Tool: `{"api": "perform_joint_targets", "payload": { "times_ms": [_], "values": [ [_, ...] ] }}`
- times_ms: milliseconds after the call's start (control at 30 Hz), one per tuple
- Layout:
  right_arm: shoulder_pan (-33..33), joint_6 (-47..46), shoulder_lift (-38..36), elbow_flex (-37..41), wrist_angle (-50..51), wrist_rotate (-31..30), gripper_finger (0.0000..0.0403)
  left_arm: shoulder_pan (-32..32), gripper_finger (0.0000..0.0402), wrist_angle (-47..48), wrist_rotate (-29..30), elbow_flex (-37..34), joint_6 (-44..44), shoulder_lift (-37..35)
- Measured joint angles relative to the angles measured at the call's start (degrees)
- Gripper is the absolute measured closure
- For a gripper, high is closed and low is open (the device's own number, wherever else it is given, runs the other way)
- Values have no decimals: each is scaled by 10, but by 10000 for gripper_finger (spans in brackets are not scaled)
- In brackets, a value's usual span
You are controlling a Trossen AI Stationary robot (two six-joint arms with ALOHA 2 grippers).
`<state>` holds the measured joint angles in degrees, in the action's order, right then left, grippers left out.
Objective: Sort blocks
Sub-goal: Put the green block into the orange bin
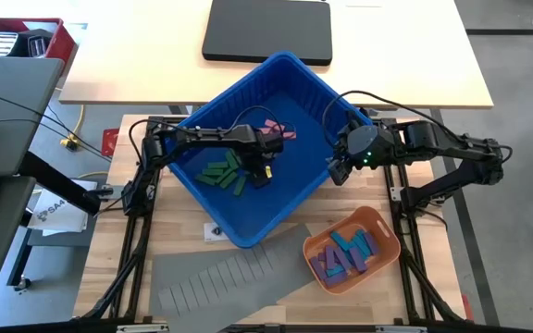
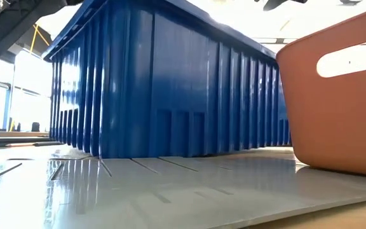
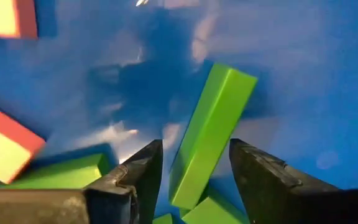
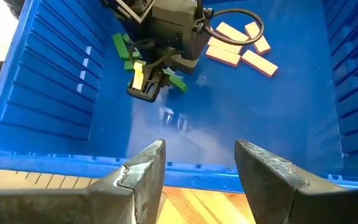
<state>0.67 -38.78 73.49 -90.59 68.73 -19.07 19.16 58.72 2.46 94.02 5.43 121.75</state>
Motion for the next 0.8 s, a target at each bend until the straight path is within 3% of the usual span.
{"api": "perform_joint_targets", "payload": {
  "times_ms": [200, 433, 800],
  "values": [
    [0, 0, 0, 0, 0, 0, 215, 0, 261, -35, 0, -4, -54, -1],
    [0, -13, 0, -5, -3, 4, 215, 0, 360, -29, -1, 13, -108, -8],
    [-4, 40, 0, -67, -59, 2, 215, 14, 362, -35, -17, 169, -116, -88]
  ]
}}
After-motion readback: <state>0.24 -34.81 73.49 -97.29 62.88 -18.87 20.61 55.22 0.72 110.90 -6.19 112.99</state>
